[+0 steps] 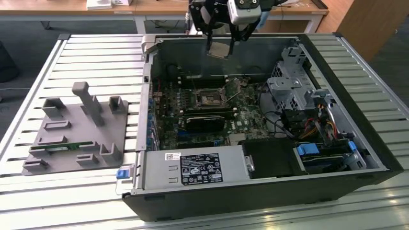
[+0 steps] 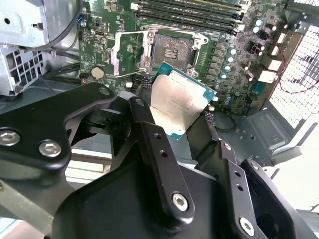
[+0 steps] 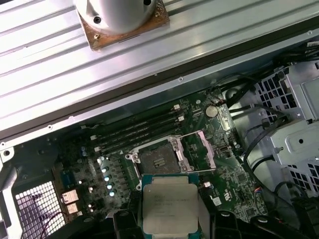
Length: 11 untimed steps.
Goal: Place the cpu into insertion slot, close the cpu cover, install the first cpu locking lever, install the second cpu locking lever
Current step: 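Place the cpu into insertion slot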
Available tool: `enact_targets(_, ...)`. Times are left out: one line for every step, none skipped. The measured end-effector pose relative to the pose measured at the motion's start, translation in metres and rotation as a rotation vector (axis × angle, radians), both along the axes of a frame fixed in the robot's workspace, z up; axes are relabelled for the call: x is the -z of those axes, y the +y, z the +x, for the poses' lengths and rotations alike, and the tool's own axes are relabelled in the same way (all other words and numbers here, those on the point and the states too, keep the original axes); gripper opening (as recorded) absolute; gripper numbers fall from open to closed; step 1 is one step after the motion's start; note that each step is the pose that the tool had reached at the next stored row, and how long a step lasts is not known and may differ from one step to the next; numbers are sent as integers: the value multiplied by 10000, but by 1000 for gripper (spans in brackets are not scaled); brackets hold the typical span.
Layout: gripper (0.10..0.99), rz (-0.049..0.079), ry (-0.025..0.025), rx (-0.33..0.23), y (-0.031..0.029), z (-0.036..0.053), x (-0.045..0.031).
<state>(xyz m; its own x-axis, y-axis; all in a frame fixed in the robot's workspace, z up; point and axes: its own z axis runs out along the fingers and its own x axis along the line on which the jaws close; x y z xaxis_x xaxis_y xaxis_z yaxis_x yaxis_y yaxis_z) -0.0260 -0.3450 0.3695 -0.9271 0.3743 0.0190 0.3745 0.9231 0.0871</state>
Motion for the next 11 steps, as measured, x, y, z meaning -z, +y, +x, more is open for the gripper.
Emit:
enact_targets(533, -1, 0, 84, 0, 0, 1)
enact_targets(533, -3, 0, 166, 0, 0, 1)
enact_targets(533, -7, -1, 249, 0, 0, 3)
enact_targets(533, -12, -1, 337, 0, 0, 4)
enact_targets(533, -19, 0, 440, 0, 0, 5)
enact_targets(533, -27, 0, 549, 0, 0, 6)
enact_targets(533, -36, 0, 657, 0, 0, 7)
enact_targets(533, -43, 0, 778, 0, 0, 8)
enact_targets(533, -51, 0, 893, 0, 0, 10)
enact_targets(533, -58, 0, 1007, 0, 0, 11)
enact_targets(533, -65, 0, 1124, 0, 0, 12)
